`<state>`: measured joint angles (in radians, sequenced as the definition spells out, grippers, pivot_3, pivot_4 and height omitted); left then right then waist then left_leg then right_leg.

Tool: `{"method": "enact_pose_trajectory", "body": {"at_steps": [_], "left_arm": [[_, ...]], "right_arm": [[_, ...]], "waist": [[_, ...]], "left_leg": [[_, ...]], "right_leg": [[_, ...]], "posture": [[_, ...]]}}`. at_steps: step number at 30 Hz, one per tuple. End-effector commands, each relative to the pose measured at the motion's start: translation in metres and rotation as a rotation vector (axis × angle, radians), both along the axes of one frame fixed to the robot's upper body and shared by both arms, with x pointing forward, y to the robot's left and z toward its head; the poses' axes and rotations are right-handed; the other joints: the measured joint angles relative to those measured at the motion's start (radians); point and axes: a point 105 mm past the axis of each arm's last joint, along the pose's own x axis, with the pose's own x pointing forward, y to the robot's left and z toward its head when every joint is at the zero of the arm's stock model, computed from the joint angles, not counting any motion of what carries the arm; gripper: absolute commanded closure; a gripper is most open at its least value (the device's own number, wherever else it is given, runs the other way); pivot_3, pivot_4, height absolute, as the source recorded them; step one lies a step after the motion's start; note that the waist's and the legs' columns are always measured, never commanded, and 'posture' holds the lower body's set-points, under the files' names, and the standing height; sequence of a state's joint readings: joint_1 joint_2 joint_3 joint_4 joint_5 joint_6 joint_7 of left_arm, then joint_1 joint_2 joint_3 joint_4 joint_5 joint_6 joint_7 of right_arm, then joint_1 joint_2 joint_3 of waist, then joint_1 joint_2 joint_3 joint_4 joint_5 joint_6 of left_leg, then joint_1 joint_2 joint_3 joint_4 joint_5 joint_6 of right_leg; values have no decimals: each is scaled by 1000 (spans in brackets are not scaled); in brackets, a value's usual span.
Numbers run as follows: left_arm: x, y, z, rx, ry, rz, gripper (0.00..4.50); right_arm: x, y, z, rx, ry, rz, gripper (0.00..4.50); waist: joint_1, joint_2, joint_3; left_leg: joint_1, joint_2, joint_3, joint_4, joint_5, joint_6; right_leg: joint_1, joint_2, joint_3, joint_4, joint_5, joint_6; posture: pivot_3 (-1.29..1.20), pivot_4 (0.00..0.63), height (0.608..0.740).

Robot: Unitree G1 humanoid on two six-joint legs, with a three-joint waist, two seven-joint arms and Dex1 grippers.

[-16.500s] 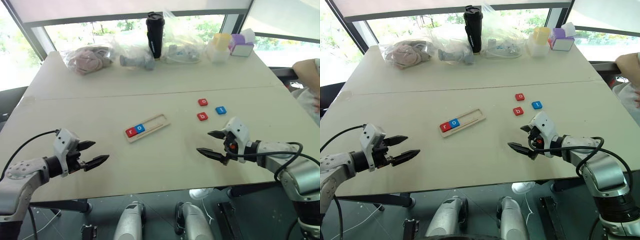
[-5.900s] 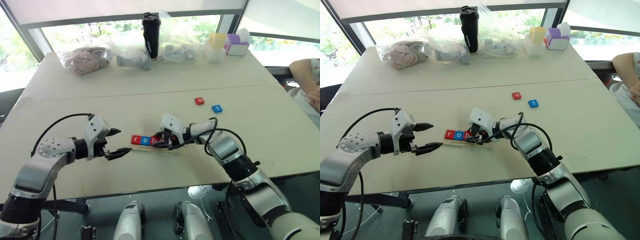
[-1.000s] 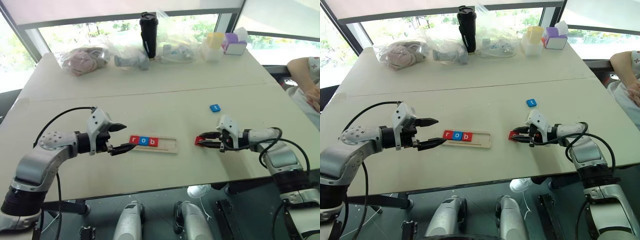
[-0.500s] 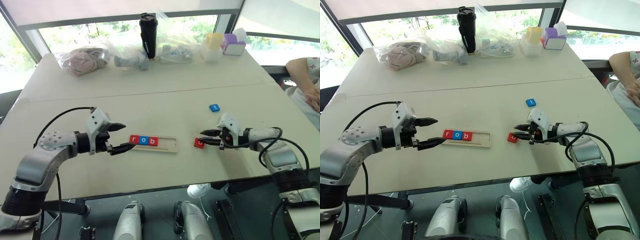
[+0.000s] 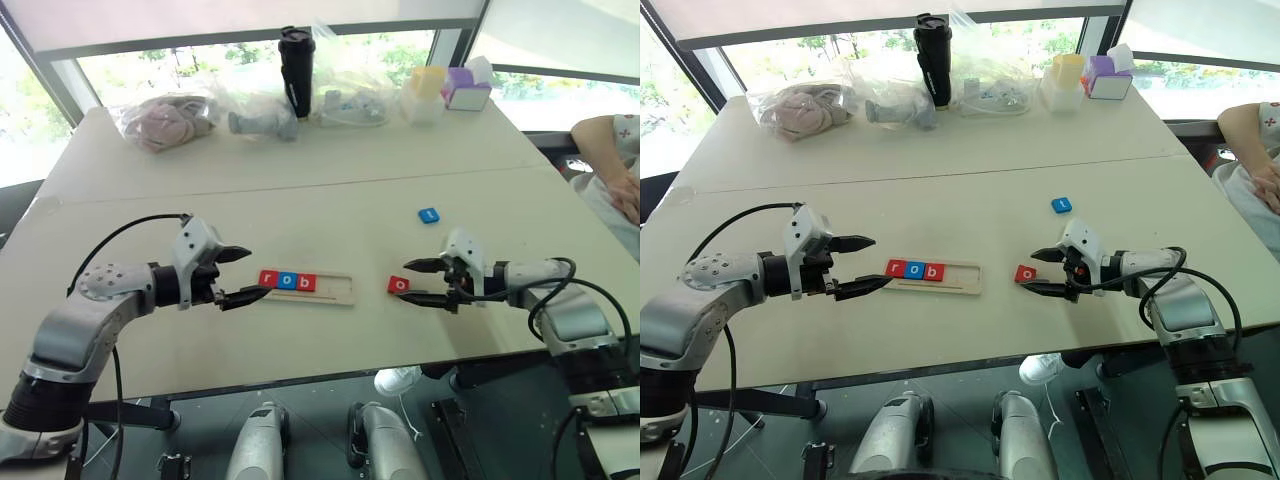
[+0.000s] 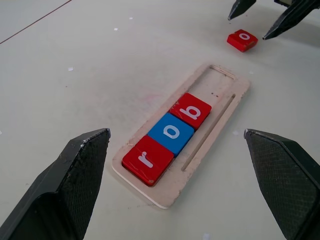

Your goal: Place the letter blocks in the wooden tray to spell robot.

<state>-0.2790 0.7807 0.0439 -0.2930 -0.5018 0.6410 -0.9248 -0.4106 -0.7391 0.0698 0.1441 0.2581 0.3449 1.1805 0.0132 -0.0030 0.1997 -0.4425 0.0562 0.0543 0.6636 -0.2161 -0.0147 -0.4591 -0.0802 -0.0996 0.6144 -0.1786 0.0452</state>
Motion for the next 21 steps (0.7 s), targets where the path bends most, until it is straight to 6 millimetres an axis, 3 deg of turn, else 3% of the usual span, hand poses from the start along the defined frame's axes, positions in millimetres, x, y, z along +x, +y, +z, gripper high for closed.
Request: {"method": "enact_pose_trajectory", "body": {"at_steps": [1, 5, 8, 11, 15, 18, 21], "left_arm": [[0, -1, 6, 2, -33, -10, 0], [0, -1, 6, 1, -35, -9, 0], [0, -1, 6, 2, -36, -8, 0], [0, -1, 7, 2, -38, -6, 0], [0, -1, 7, 3, -39, -4, 0], [0, 0, 8, 3, -40, -3, 0], [0, 5, 10, 11, -42, 5, 0]], "right_arm": [[3, -1, 3, -17, -39, -1, 983], [7, -2, -1, -31, -46, -10, 983], [11, -2, -2, -28, -52, -18, 1856], [12, -2, -3, -26, -52, -20, 3290], [12, -2, -1, -15, -45, -20, 3344], [12, 4, 18, 1, -90, 3, 3344], [4, 27, 44, 29, -136, 88, 3344]], "waist": [[0, 0, 0], [0, 0, 0], [0, 0, 0], [0, 0, 0], [0, 0, 0], [0, 0, 0], [-3, 0, 0]], "left_leg": [[0, 0, 0, 0, 0, 0], [0, 0, 0, 0, 0, 0], [0, 0, 0, 0, 0, 0], [0, 0, 0, 0, 0, 0], [0, 0, 0, 0, 0, 0], [0, 0, 0, 0, 0, 0], [0, 0, 0, 0, 0, 0]], "right_leg": [[0, 0, 0, 0, 0, 0], [0, 0, 0, 0, 0, 0], [0, 0, 0, 0, 0, 0], [0, 0, 0, 0, 0, 0], [0, 0, 0, 0, 0, 0], [0, 0, 0, 0, 0, 0], [-1, 0, 0, 1, 0, 0]], "posture": [[0, 150, 740], [0, 150, 740], [0, 150, 740], [0, 150, 740], [0, 150, 740], [0, 150, 740], [0, 150, 740]]}}
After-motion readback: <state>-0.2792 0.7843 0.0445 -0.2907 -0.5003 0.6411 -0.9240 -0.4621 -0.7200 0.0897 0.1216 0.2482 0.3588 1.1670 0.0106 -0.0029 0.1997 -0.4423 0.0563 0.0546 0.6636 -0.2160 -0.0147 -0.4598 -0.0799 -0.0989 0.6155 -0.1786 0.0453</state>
